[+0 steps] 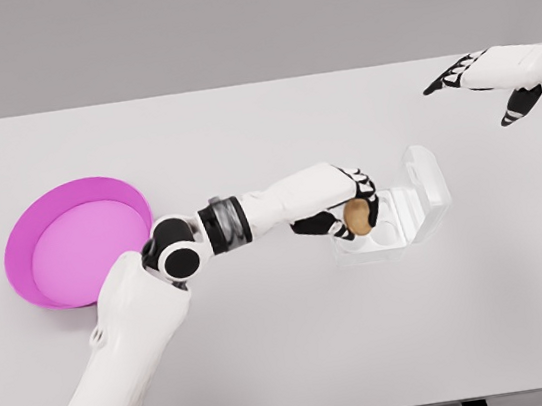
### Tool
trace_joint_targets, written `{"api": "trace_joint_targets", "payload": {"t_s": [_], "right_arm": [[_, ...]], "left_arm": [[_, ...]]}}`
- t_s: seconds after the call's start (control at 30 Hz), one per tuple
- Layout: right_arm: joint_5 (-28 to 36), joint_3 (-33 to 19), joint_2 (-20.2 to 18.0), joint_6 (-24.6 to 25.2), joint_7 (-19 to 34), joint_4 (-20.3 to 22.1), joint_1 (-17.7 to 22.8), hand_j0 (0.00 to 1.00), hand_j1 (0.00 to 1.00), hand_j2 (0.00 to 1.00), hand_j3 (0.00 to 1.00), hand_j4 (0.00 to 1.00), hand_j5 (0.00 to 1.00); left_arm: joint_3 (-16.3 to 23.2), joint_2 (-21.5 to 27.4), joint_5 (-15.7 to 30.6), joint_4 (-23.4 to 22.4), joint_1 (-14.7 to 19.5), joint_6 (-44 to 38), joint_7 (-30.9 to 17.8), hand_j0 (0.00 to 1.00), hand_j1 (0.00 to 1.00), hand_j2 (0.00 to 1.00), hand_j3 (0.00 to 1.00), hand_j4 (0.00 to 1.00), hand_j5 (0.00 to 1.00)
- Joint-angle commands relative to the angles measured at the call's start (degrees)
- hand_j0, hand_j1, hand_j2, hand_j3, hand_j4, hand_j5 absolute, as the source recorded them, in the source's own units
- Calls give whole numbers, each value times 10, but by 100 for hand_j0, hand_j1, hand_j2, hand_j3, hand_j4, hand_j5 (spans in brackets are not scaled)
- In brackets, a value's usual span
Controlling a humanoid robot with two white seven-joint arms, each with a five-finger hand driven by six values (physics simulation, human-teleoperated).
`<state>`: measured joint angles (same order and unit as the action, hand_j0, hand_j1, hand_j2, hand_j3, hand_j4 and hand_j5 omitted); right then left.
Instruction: Pack egg into the box and close the box lid
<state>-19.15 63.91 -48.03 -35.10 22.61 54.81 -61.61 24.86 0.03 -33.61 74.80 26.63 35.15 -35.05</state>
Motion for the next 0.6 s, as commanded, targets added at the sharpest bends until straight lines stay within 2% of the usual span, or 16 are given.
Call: {"api": "trace_joint_targets", "payload": {"t_s": [0.0,0.33,0.57], "right_arm": [[2,-1,0,1,0,0,0,100,100,100,100,100,100],[2,-1,-5,1,0,0,0,100,100,100,100,100,100],[2,-1,-6,1,0,0,0,100,100,100,100,100,100]], "left_arm": [[1,0,5,-6,1,-2,0,34,34,34,34,34,34],[8,0,5,-32,20,-2,0,36,36,36,36,36,36],[14,0,6,-40,26,-2,0,47,47,47,47,47,47]]}}
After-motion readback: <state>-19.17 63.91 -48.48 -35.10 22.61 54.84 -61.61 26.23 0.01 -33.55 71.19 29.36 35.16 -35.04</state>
